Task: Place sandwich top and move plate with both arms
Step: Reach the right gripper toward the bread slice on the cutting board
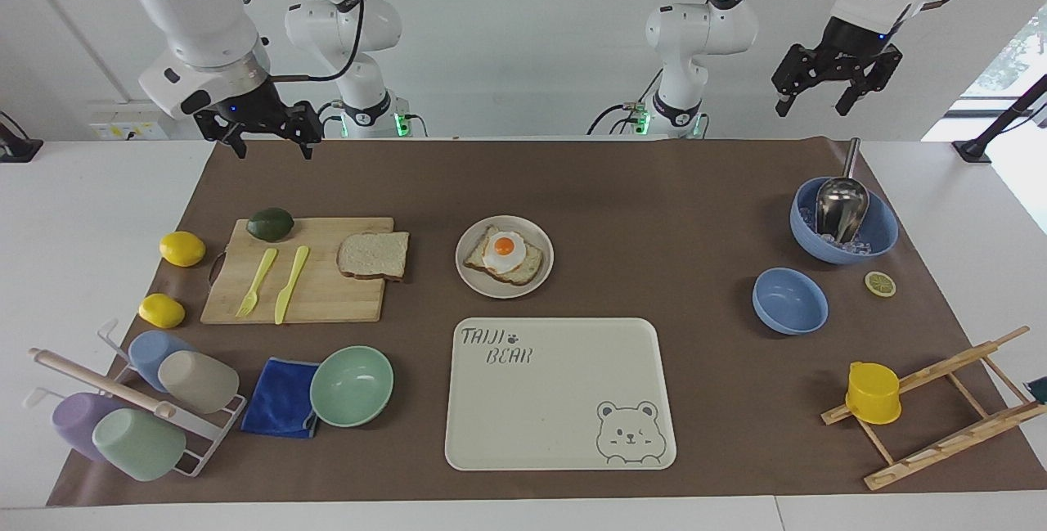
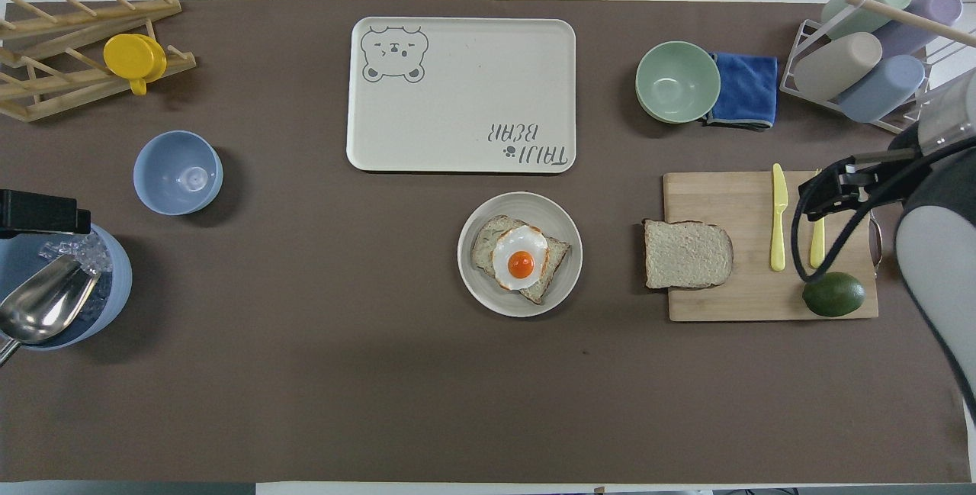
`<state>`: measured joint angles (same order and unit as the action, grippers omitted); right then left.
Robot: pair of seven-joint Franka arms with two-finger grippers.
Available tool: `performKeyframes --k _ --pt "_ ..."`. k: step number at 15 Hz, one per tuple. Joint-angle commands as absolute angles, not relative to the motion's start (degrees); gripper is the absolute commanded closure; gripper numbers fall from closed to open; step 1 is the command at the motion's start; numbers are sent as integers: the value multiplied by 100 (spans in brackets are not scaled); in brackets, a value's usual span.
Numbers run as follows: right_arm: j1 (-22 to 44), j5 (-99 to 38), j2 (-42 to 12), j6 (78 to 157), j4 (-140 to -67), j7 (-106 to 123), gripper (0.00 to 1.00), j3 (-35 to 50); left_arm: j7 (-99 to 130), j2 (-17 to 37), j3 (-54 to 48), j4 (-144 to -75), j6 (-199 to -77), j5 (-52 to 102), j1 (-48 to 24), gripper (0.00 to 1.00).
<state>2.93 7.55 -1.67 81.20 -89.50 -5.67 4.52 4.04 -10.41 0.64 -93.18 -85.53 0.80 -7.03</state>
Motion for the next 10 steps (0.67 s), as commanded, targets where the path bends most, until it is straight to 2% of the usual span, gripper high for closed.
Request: performKeyframes --k 1,4,5,8,10 --pt "868 1316 -604 8270 -9070 -1368 0 554 360 -1125 79 -9343 -8490 132 -703 0" --pt "1501 1721 -1010 8533 -9227 -2046 0 554 360 -1125 88 -9343 -8490 123 -703 0" --pt "1651 1801 -1046 8847 -9490 -2248 0 554 360 -1116 88 -9343 -8490 123 -694 0" --pt "1705 1846 -888 9675 -10483 -2661 0 554 360 -1116 88 -9343 -8490 123 -703 0" --pt "1740 1846 -896 9712 -10617 -2821 0 562 360 -1116 88 -9343 -8490 123 -703 0"
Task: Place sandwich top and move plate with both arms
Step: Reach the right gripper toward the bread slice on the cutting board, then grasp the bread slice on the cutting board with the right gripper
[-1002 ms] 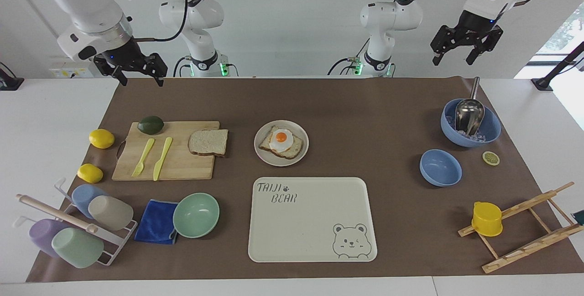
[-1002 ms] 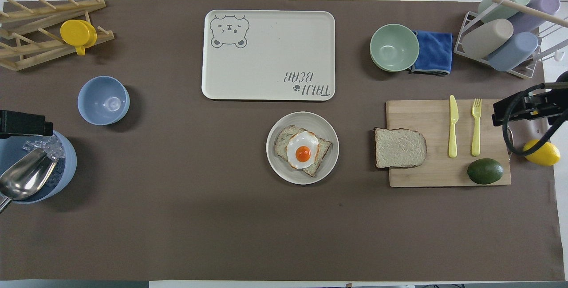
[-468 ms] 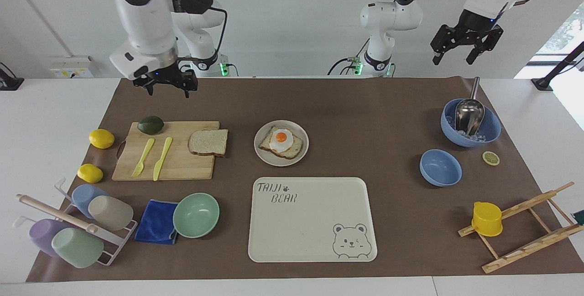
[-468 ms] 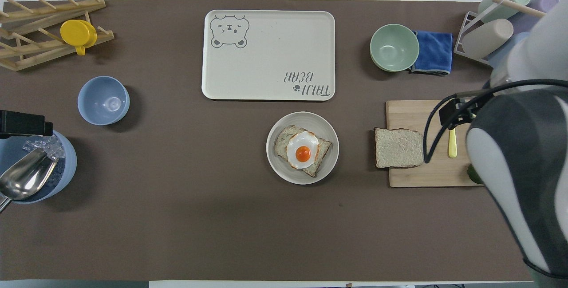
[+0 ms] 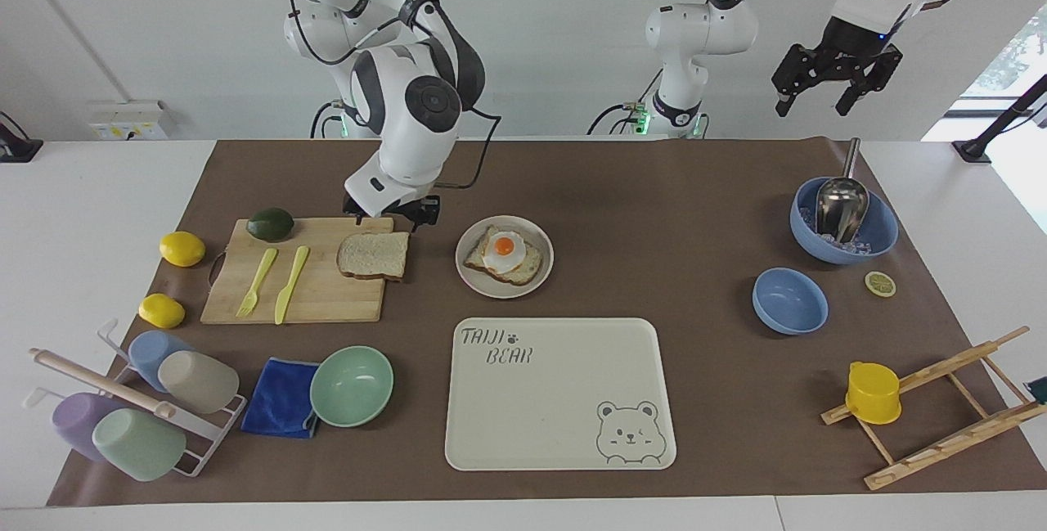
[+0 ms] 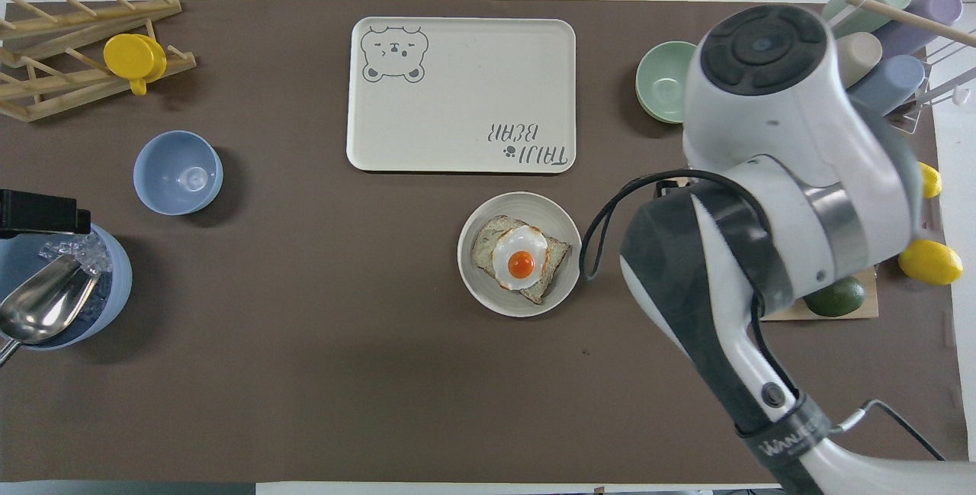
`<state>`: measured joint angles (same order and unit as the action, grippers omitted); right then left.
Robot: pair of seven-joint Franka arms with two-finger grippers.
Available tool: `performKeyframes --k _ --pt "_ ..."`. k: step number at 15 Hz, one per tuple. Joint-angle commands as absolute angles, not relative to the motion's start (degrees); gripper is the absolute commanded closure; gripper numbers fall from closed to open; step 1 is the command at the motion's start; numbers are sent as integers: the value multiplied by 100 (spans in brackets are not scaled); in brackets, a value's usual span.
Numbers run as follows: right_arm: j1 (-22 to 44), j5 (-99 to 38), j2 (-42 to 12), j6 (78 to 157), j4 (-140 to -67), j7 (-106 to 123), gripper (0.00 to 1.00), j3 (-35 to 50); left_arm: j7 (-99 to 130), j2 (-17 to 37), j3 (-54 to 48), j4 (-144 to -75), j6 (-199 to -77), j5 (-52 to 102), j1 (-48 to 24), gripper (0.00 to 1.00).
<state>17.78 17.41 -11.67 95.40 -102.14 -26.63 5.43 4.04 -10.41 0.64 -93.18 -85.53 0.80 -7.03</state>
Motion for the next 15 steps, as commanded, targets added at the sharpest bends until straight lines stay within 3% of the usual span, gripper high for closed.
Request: performKeyframes --k 1,6,15 --pt "1914 1933 -949 9729 -10722 -2865 0 554 360 -1116 88 -9343 -8490 123 -703 0" --pt "2347 2426 -1590 10114 -10951 -3743 0 562 360 -1125 88 -9343 -8490 123 -703 0" --pt "2110 3005 -1538 10661 -11680 -3911 0 554 369 -1125 70 -9343 -8490 123 -694 0"
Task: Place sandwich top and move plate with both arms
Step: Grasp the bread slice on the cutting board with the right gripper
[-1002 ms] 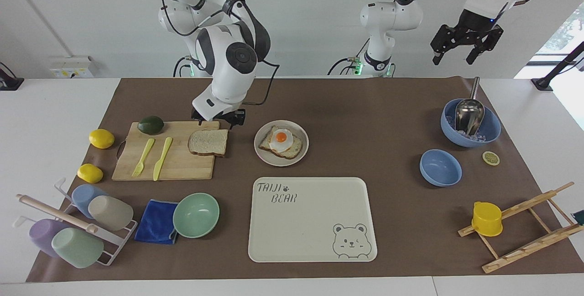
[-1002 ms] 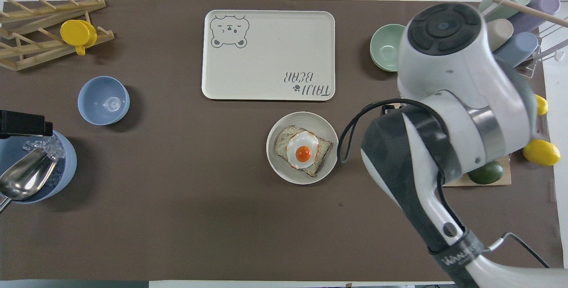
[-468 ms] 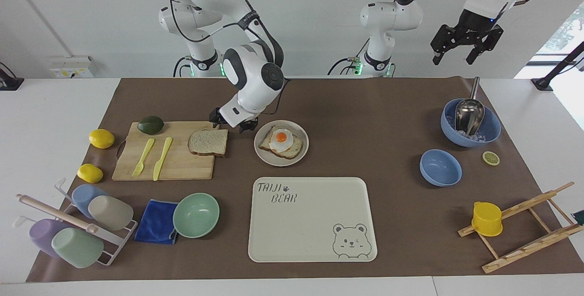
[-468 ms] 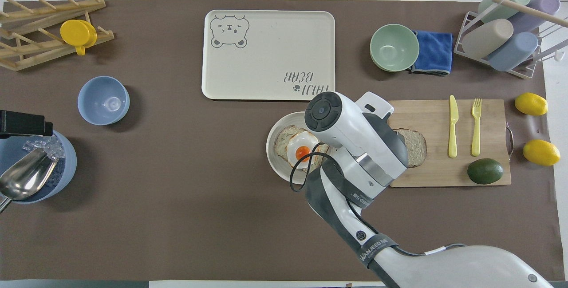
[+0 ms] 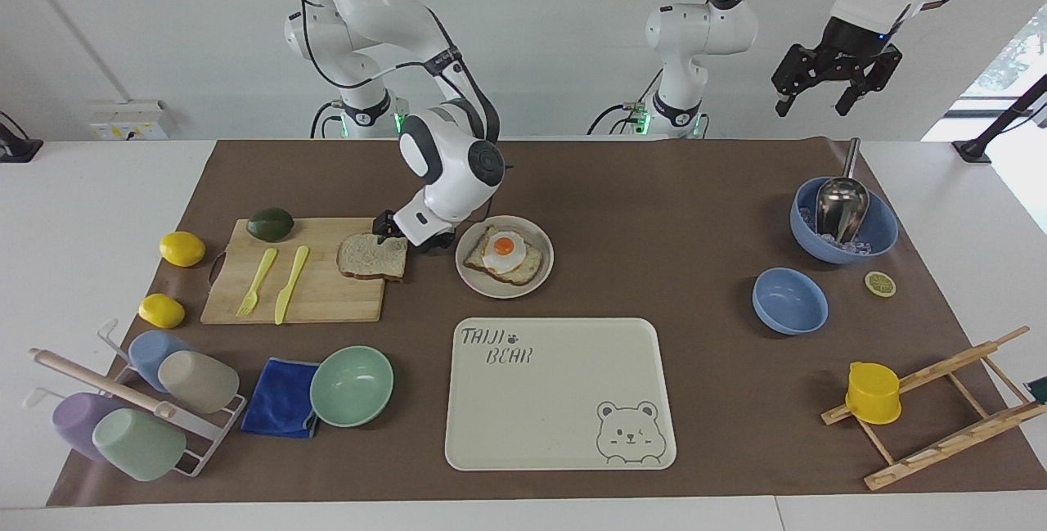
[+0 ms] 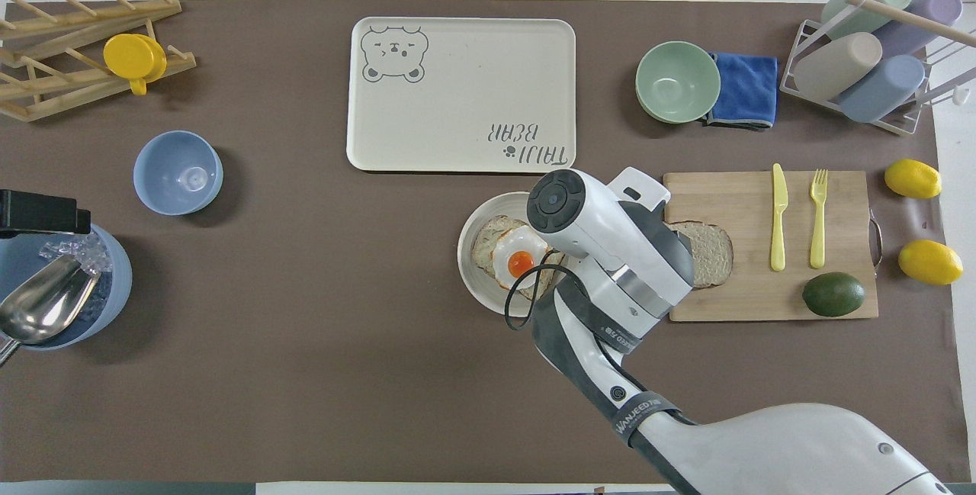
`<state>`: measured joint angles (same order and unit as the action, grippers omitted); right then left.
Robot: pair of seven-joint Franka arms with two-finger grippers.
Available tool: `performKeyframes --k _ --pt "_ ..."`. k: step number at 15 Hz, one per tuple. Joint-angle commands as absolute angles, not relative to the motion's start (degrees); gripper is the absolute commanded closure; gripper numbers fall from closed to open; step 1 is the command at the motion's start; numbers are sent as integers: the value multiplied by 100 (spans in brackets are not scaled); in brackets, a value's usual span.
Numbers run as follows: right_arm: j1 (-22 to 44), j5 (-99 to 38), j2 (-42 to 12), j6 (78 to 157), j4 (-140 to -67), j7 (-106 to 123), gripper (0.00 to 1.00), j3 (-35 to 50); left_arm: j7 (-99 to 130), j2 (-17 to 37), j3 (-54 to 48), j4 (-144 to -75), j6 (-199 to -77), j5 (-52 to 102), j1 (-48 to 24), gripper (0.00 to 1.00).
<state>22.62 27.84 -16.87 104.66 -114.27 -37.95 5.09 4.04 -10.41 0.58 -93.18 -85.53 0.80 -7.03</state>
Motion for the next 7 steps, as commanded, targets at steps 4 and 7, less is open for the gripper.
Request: performKeyframes --k 4,7 --pt "1934 3006 -1547 10819 -11698 -3911 0 562 369 -1125 79 -9343 -8490 123 -703 0" --pt "1925 3006 -1538 10916 -11847 -3920 0 562 369 -1125 88 -9343 -8473 123 -694 0"
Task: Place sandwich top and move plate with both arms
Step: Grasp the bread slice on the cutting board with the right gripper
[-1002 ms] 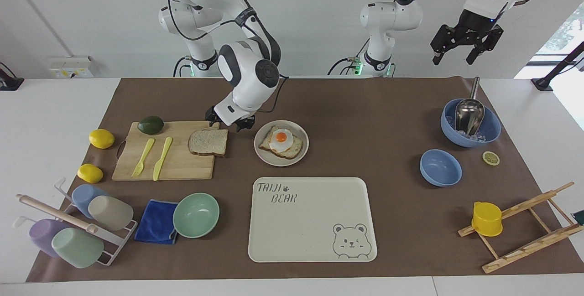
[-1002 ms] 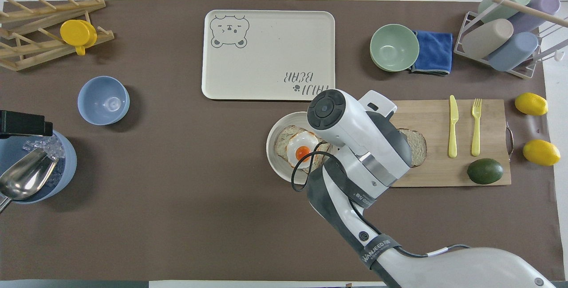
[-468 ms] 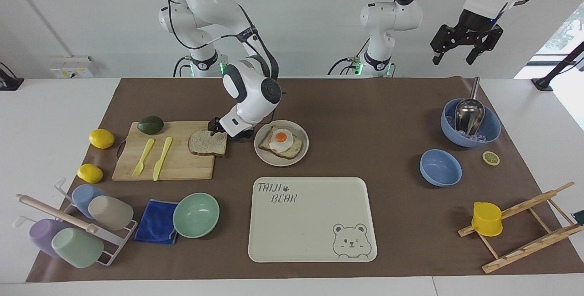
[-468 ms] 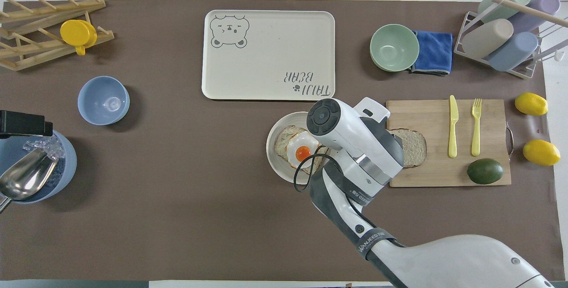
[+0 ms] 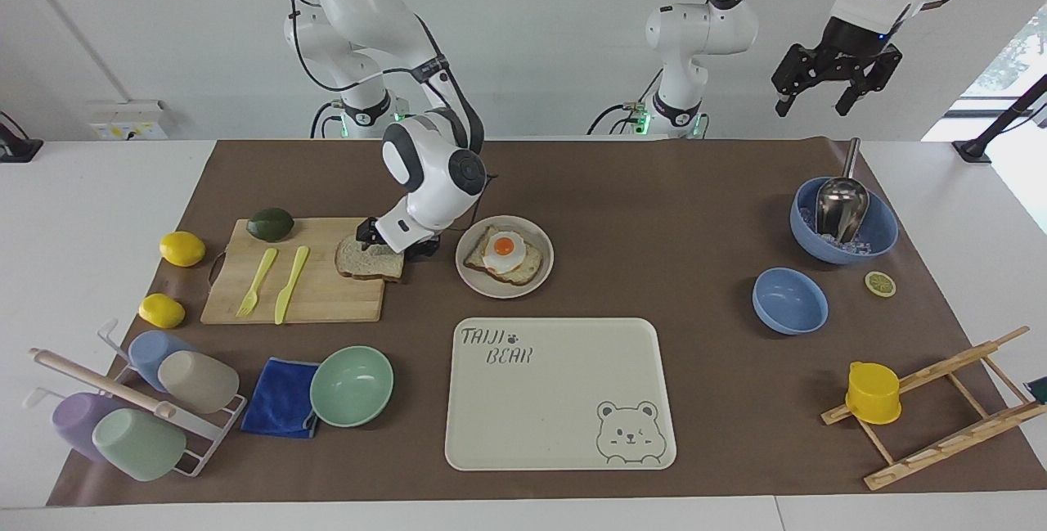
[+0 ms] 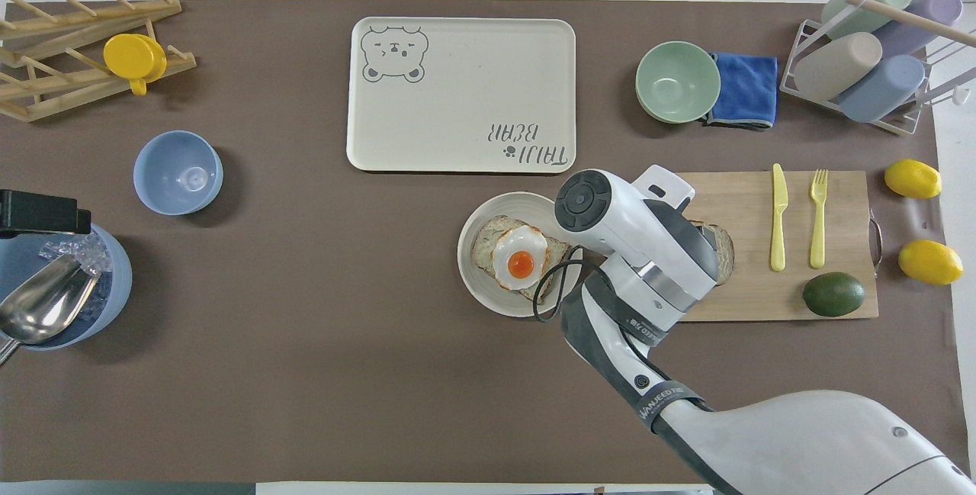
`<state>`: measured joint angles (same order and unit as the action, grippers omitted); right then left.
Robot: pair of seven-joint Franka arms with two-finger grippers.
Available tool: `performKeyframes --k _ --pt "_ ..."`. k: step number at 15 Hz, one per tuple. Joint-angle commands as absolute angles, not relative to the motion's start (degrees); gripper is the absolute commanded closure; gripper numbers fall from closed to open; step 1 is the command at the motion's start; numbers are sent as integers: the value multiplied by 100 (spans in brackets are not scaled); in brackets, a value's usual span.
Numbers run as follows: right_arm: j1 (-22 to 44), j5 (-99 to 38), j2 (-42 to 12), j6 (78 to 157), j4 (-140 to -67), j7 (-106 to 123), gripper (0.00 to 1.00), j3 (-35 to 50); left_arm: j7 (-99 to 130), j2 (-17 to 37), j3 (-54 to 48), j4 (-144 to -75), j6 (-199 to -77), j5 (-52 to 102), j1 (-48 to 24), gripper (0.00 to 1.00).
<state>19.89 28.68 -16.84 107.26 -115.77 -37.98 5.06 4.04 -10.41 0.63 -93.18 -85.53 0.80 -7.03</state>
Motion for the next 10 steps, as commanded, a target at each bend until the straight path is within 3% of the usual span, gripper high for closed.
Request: performKeyframes --k 1,6,7,10 --pt "1916 3006 -1529 10916 -11865 -3929 0 562 369 -1125 88 -9351 -8473 132 -694 0" --pt "1899 2953 -1485 11109 -12050 -3964 0 562 369 -1125 88 -9343 -8490 123 -694 0" --pt "1898 2953 -1477 11083 -12050 -3964 6 562 369 -1125 88 -9343 -8499 123 -694 0" --pt "1916 2953 -1468 10943 -12041 -3955 62 562 369 -1151 88 -9360 -8473 123 -694 0"
